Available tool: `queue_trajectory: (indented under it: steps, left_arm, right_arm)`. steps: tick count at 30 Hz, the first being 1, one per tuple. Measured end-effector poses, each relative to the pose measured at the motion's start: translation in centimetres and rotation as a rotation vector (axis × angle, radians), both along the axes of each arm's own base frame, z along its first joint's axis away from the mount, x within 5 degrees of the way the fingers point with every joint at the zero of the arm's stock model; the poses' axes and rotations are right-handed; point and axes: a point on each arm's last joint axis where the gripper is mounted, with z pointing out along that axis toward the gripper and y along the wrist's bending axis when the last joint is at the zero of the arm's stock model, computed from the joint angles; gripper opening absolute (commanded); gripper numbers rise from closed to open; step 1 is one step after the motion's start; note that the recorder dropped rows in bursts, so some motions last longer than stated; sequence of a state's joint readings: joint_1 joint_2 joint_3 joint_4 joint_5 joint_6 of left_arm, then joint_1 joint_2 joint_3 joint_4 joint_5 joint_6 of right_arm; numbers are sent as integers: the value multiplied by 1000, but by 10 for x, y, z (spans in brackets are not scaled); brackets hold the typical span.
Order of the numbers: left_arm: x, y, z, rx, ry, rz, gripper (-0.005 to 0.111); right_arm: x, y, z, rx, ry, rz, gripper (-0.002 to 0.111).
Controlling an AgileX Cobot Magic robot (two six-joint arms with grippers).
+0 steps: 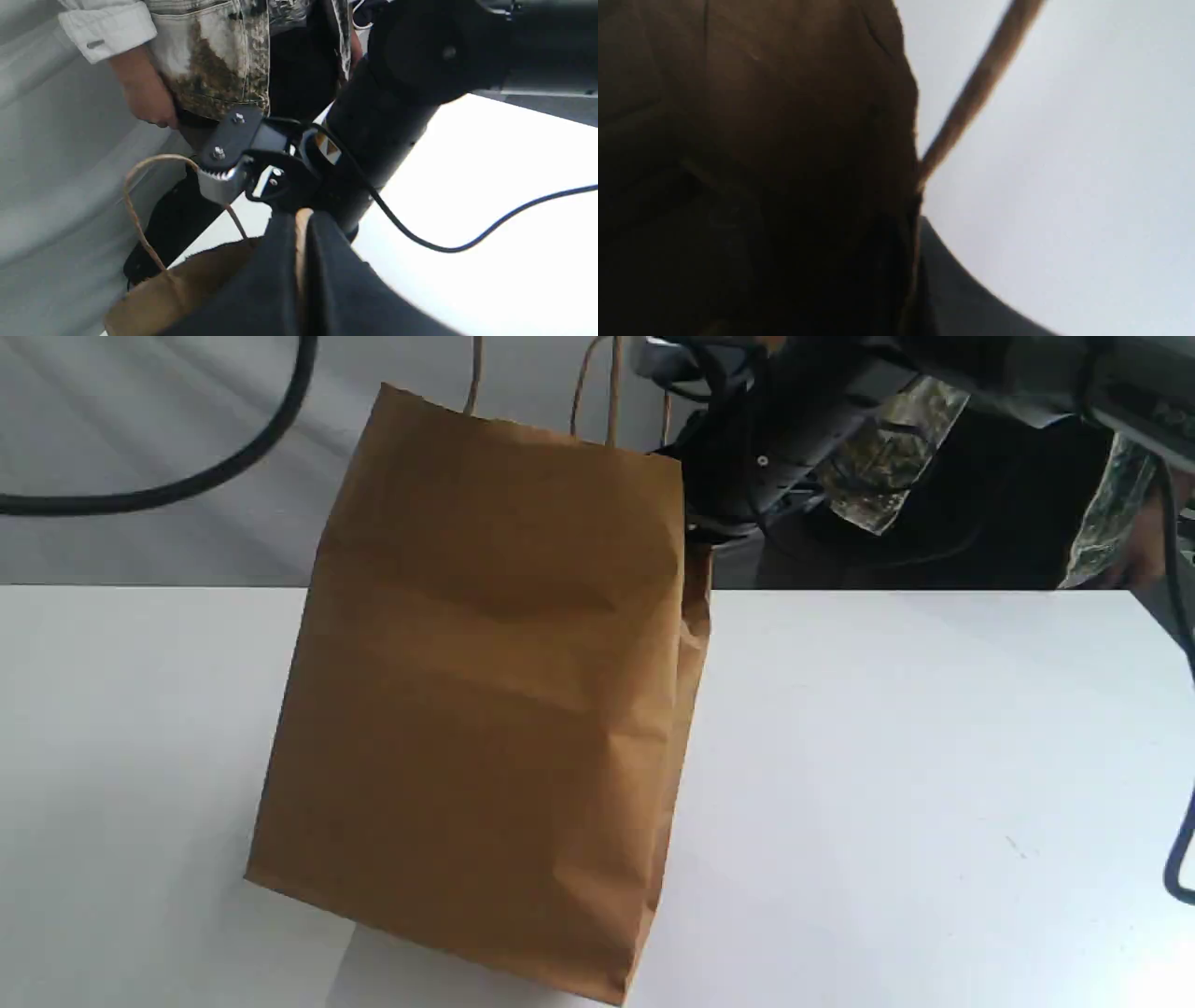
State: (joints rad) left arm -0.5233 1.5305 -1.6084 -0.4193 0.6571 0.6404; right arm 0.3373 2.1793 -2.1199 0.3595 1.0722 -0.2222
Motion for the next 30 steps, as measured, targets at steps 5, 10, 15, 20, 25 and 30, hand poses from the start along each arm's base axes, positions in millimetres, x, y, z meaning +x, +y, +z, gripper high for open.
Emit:
queue_trajectory:
  steps: [5,10,15,20,25,30]
  left_arm:
    - [-19,15,-16,-24,-28,53,0]
    - [-43,33,-25,-42,-83,89,0]
    - [-56,41,-36,-33,-75,91,0]
    - [-58,40,-43,-84,-23,95,0]
    - [-58,39,-58,-96,27,104,0]
    - [-58,39,-60,-112,30,108,0]
  right_arm:
    - [3,1,16,3,-76,27,0]
    - [6,1,20,6,-139,38,0]
    - [11,7,28,76,-237,59,0]
    - [13,10,32,97,-305,110,0]
    - [12,10,32,81,-315,136,0]
    - [12,10,31,81,-312,143,0]
